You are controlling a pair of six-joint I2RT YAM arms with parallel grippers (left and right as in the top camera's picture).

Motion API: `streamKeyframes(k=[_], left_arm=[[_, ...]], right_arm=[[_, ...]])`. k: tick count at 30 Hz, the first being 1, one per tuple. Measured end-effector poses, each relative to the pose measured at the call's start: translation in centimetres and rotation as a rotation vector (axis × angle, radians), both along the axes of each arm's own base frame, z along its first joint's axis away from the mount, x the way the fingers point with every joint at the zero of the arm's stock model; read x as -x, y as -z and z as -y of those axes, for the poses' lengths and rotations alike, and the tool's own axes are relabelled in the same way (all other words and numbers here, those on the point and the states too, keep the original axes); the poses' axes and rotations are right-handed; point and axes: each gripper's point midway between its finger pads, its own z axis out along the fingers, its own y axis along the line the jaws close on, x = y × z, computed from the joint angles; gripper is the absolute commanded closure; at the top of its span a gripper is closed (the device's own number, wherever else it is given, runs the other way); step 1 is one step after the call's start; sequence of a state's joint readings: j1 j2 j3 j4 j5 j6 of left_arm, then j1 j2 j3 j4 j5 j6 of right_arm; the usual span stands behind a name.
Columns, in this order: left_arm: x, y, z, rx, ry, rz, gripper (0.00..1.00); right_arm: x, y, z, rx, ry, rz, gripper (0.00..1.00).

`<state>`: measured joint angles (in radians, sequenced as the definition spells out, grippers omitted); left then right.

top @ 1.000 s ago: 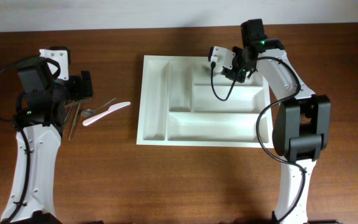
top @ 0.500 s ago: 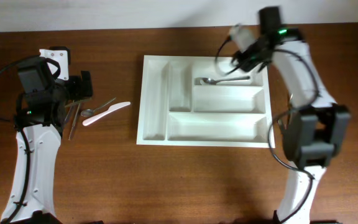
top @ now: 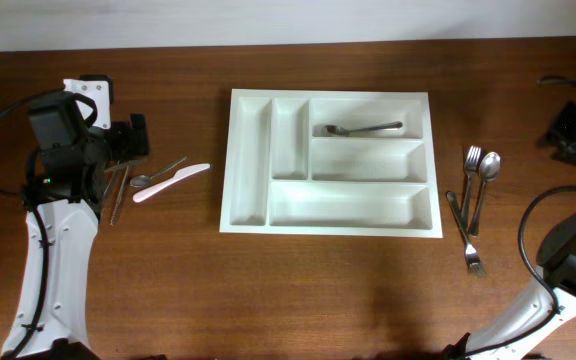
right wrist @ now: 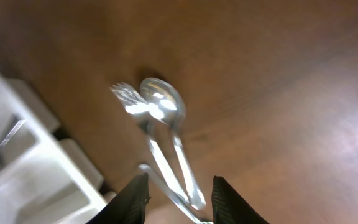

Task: Pack container
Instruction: 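Release the spoon in the compartment and withdraw right gripper, then lower right gripper onto the second metal spoon and grasp it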

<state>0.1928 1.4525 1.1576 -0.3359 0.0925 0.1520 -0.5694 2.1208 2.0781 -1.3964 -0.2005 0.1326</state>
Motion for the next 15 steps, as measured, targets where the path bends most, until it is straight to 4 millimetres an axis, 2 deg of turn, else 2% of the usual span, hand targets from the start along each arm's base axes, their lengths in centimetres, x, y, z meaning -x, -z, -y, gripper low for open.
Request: streamKeyframes(k=[6, 15], left_arm=[[0.0, 0.0, 0.0, 0.0, 0.0, 0.0, 0.01], [0.0, 0.0, 0.0, 0.0, 0.0, 0.0, 0.01]], right_arm=[[1.4, 1.1, 0.0, 0.101, -0.004, -0.127, 0.65], [2.0, 5.2, -1.7, 0.154, -0.115, -0.226, 0.64]])
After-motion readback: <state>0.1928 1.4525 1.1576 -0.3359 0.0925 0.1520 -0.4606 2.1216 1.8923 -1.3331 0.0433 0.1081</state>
